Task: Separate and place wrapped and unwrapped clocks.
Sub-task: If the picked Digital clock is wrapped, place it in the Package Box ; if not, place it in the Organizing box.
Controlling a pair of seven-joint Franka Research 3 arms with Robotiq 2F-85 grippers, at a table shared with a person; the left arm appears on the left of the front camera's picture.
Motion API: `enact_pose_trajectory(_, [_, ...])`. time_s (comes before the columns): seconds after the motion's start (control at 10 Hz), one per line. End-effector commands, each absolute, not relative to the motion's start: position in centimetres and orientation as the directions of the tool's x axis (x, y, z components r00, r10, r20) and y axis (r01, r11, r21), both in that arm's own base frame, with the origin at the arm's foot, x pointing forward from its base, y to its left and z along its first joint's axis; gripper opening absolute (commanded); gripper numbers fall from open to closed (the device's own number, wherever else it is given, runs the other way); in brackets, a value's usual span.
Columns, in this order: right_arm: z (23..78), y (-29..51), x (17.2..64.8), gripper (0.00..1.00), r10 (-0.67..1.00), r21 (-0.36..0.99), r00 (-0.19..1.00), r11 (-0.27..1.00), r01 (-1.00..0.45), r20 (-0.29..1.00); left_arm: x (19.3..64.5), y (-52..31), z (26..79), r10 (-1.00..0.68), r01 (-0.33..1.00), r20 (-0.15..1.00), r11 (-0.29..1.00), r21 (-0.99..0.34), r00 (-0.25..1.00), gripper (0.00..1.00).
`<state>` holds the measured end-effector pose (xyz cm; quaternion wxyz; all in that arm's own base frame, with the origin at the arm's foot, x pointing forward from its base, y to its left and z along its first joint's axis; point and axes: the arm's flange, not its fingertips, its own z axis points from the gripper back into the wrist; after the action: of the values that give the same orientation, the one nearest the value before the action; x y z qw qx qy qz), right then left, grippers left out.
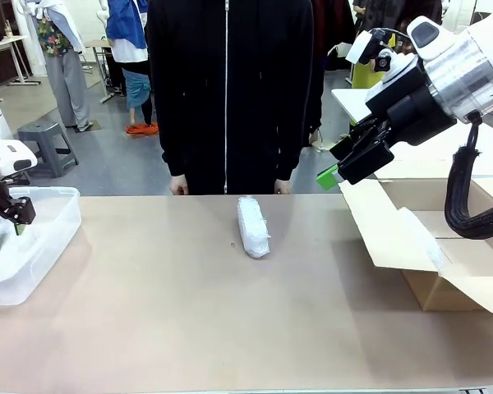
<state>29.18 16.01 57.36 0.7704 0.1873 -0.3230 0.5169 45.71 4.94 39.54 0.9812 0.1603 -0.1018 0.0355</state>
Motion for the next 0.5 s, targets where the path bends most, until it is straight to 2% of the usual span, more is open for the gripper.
enact_pose_trajectory(0.0, [57.25,15.98,29.23,1.0,0.68,-0.041,0.253,0.385,-0.922,0.688,45.8,5.29,39.75,0.014,-0.086,0.217,0.942,0.324,0.976,1.0])
enact_pose_trajectory(0.4, [57.25,15.98,29.23,1.0,0.68,-0.041,0.253,0.385,-0.922,0.688,45.6,5.64,39.87,0.004,-0.071,0.199,0.941,0.329,0.98,1.0])
